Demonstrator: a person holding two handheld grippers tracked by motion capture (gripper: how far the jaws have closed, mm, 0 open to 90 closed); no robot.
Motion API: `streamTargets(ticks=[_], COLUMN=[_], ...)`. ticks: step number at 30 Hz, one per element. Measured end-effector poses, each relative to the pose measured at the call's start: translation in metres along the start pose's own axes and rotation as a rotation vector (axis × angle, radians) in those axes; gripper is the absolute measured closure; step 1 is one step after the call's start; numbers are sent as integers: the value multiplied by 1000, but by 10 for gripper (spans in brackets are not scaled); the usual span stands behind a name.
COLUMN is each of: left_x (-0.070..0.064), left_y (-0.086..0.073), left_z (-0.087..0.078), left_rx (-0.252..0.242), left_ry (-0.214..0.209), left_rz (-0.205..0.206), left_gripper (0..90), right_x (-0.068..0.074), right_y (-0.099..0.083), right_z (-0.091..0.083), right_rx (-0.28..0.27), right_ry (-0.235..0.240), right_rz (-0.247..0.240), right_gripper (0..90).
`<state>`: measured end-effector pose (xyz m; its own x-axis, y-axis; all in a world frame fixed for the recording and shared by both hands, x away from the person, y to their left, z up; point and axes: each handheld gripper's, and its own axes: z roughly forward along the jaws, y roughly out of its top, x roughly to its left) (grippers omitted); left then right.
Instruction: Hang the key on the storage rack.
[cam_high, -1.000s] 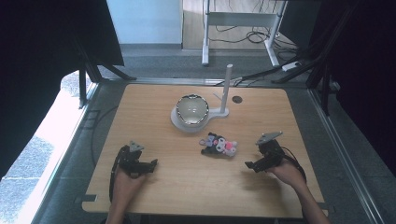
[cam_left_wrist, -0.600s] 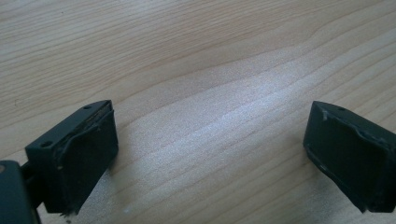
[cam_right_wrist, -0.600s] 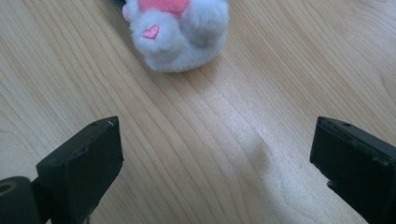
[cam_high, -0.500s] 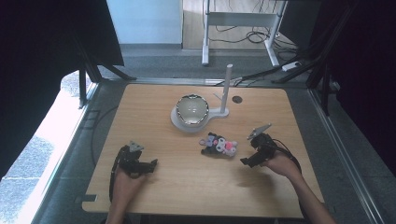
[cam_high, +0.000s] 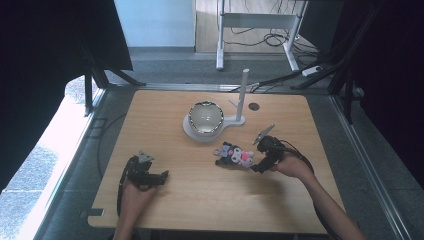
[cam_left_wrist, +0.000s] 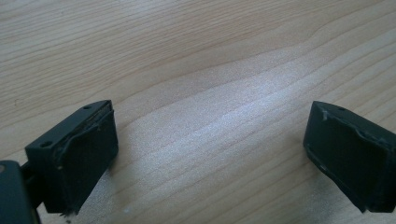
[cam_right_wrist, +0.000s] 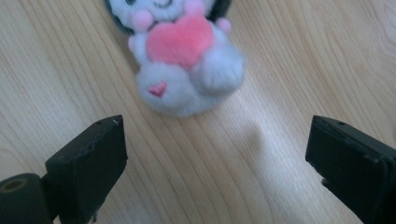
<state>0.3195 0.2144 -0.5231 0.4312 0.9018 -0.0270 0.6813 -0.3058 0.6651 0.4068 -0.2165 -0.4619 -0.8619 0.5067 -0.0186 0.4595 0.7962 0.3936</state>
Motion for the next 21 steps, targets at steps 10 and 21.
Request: streamTargets(ticks=[10,21], left_x=[0,0], left_y=[0,0], left_z=[0,0], left_rx=[1,0], left_ry=[-1,-1], left_rz=[1,1], left_gripper=[28,28], right_x=[4,9], right_y=[26,61], right_z=[6,28], right_rx=[68,196], right_ry=[25,53], right_rz=[-72,-152], right_gripper=[53,84])
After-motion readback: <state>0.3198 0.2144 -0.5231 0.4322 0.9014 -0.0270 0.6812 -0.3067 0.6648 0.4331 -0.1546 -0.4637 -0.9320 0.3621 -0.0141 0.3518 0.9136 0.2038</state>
